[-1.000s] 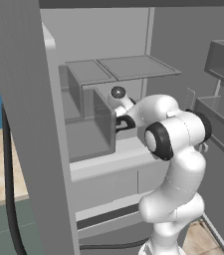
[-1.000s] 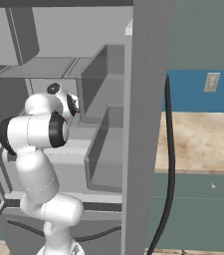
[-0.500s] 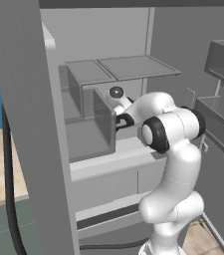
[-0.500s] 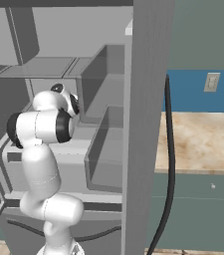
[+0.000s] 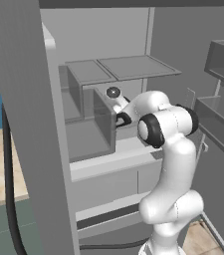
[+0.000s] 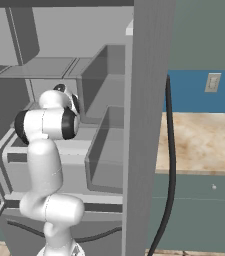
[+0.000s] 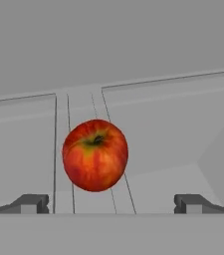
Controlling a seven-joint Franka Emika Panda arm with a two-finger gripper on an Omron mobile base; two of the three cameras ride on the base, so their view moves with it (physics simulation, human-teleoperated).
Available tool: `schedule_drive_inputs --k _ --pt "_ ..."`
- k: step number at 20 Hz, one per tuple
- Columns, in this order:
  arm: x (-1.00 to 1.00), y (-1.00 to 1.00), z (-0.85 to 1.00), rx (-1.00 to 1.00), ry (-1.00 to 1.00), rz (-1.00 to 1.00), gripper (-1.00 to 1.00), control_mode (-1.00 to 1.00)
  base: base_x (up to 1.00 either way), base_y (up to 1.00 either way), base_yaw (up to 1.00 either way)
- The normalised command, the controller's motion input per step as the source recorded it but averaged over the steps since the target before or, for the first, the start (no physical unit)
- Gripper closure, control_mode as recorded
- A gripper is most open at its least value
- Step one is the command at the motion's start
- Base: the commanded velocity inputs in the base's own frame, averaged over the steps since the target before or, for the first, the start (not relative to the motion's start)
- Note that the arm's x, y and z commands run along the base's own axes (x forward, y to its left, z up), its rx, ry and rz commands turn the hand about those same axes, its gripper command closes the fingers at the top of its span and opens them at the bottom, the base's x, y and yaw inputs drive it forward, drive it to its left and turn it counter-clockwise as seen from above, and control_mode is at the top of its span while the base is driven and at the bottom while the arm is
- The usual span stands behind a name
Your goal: Retrieve the kiwi and apple from the fridge and place them into the bowl on the dining table.
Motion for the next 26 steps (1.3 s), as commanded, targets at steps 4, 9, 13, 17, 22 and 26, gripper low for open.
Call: schedule_drive_inputs --k 4,9,13,17,22,26 --pt "0.26 0.13 -0.13 0.00 0.00 0.00 -1.00 -1.00 0.00 0.00 0.00" --pt "0.32 0.08 -0.17 0.00 0.01 0.00 -1.00 -1.00 0.00 0.00 0.00" --pt "0.38 0.03 -0.16 0.00 0.00 0.00 -1.00 -1.00 0.00 0.00 0.00" --pt "0.40 0.01 -0.10 0.00 0.00 0.00 -1.00 -1.00 0.00 0.00 0.00" --pt "0.23 0.00 -0.13 0.00 0.00 0.00 -1.00 -1.00 0.00 0.00 0.00" --pt "0.01 0.00 -0.24 0.00 0.04 0.00 -1.00 -1.00 0.00 0.00 0.00"
